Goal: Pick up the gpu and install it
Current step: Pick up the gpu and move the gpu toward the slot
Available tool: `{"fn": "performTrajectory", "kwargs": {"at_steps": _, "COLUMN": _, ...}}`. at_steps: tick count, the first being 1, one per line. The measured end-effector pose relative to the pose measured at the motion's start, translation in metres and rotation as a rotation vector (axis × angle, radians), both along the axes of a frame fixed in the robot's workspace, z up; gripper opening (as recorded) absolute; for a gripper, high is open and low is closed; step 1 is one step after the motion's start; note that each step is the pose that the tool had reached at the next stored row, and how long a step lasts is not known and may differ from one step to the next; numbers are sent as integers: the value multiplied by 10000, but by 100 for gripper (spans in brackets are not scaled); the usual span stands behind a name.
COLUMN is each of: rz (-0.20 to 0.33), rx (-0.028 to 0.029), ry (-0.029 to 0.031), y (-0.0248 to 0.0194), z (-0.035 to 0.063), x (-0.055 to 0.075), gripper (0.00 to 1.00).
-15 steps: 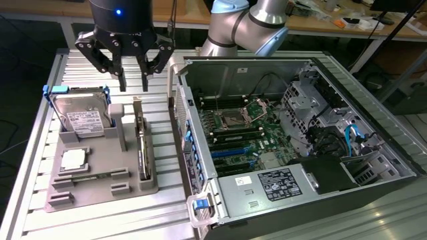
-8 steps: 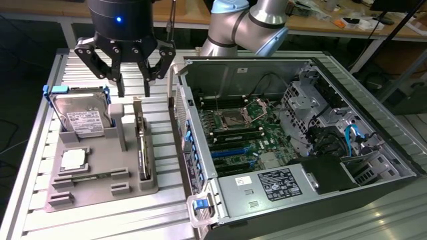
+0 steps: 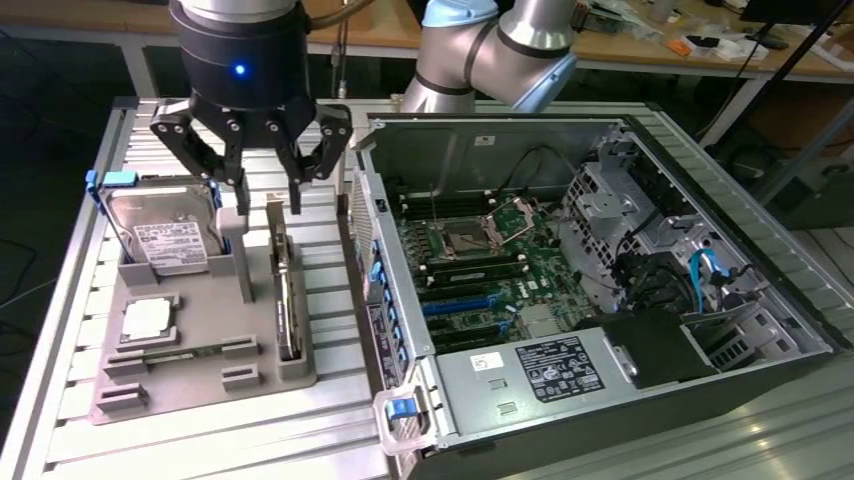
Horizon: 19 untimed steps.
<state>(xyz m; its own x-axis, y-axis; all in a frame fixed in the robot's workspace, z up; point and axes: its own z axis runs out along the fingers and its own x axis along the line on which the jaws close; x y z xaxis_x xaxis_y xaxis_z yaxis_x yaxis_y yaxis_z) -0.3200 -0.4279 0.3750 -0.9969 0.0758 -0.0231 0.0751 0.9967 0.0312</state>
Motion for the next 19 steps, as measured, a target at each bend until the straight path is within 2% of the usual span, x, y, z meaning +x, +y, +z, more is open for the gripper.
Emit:
{"fn": "performTrajectory", "kwargs": {"at_steps": 2, "rz": -2, "rx": 0, "ry": 0, "y": -46, "z": -39, "x": 0, "gripper": 48}}
{"fn": "performTrajectory", "kwargs": {"at_steps": 4, "rz": -1, "rx": 1, "ry": -1, "y": -66, "z": -75, "x": 0, "gripper": 48}}
{"fn": "performTrajectory", "kwargs": {"at_steps": 19, "rz": -1, "rx": 0, "ry": 0, "y": -104, "z": -355, "x": 0, "gripper": 48}}
